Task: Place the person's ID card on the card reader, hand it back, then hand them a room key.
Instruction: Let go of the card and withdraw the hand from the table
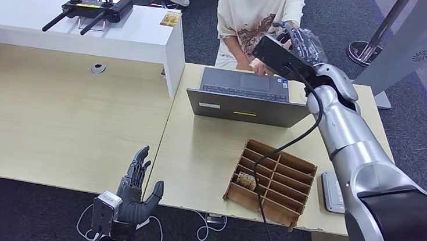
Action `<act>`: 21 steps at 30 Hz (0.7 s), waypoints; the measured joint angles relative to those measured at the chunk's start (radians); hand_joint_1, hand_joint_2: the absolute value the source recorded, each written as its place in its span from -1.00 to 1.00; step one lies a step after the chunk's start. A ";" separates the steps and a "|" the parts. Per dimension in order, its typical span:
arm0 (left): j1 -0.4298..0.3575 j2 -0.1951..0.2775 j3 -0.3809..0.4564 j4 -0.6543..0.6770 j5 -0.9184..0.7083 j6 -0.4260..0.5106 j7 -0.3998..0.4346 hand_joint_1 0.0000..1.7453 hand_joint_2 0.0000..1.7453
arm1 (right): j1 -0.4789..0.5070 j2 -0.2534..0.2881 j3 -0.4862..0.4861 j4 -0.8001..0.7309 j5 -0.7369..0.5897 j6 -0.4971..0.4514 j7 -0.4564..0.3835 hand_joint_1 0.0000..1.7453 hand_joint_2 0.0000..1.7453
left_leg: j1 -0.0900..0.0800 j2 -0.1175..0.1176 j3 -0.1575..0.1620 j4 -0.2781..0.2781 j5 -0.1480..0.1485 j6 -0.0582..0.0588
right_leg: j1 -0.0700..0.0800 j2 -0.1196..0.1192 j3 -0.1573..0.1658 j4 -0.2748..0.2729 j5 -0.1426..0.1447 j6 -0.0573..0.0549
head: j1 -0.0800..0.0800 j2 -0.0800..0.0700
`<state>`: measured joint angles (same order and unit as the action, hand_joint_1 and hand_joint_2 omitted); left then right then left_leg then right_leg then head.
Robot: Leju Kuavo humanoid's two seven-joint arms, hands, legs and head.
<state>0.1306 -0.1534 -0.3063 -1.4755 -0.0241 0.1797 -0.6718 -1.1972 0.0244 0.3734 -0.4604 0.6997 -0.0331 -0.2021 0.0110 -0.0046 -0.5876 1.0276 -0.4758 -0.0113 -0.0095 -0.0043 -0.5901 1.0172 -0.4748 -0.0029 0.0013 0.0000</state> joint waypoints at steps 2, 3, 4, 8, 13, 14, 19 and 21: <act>0.000 0.000 0.000 0.000 0.000 0.000 0.000 -1.00 1.00 | 0.000 0.000 -0.008 0.002 0.005 -0.004 0.002 -1.00 1.00 | 0.000 0.000 0.000 0.000 0.000 0.000 | 0.000 0.000 0.000 0.000 0.000 0.000 | 0.000 0.000; 0.000 0.000 0.000 0.000 -0.001 0.000 0.000 -1.00 1.00 | 0.000 0.000 -0.011 0.002 0.009 -0.005 0.003 -1.00 1.00 | 0.000 0.000 0.000 0.000 0.000 0.000 | 0.000 0.000 0.000 0.000 0.000 0.000 | 0.000 0.000; 0.000 0.000 0.000 0.000 -0.001 0.000 0.000 -1.00 1.00 | 0.000 0.000 -0.014 0.003 0.012 -0.006 0.005 -1.00 1.00 | 0.000 0.000 0.000 0.000 0.000 0.000 | 0.000 0.000 0.000 0.000 0.000 0.000 | 0.000 0.000; 0.000 0.000 0.000 0.000 -0.003 -0.001 0.000 -1.00 1.00 | 0.000 0.000 -0.026 0.005 0.016 -0.012 0.005 -1.00 1.00 | 0.000 0.000 0.000 0.000 0.000 0.000 | 0.000 0.000 0.000 0.000 0.000 0.000 | 0.000 0.000; 0.000 0.000 0.000 0.000 -0.003 -0.002 0.000 -1.00 1.00 | 0.000 0.000 -0.049 0.005 0.012 -0.032 -0.010 -1.00 1.00 | 0.000 0.000 0.000 0.000 0.000 0.000 | 0.000 0.000 0.000 0.000 0.000 0.000 | 0.000 0.000; 0.000 0.000 0.000 0.000 -0.003 -0.002 0.000 -1.00 1.00 | 0.001 0.000 -0.055 0.005 0.009 -0.036 -0.015 -1.00 1.00 | 0.000 0.000 0.000 0.000 0.000 0.000 | 0.000 0.000 0.000 0.000 0.000 0.000 | 0.000 0.000; 0.000 0.001 0.001 0.000 -0.003 0.000 0.000 -1.00 1.00 | 0.007 -0.002 -0.090 -0.001 -0.009 -0.060 -0.041 -1.00 1.00 | 0.000 0.000 0.000 0.000 0.000 0.000 | 0.000 0.000 0.000 0.000 0.000 0.000 | 0.000 0.000; 0.001 0.001 0.001 0.000 -0.003 0.003 0.000 -1.00 1.00 | 0.015 -0.007 -0.108 -0.006 -0.019 -0.075 -0.052 -1.00 1.00 | 0.000 0.000 0.000 0.000 0.000 0.000 | 0.000 0.000 0.000 0.000 0.000 0.000 | 0.000 0.000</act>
<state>0.1313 -0.1526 -0.3056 -1.4755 -0.0271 0.1824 -0.6720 -1.1826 0.0175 0.2649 -0.4667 0.6809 -0.1082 -0.2543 0.0109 -0.0046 -0.5874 1.0276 -0.4758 -0.0113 -0.0096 -0.0042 -0.5905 1.0170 -0.4749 -0.0029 0.0012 0.0000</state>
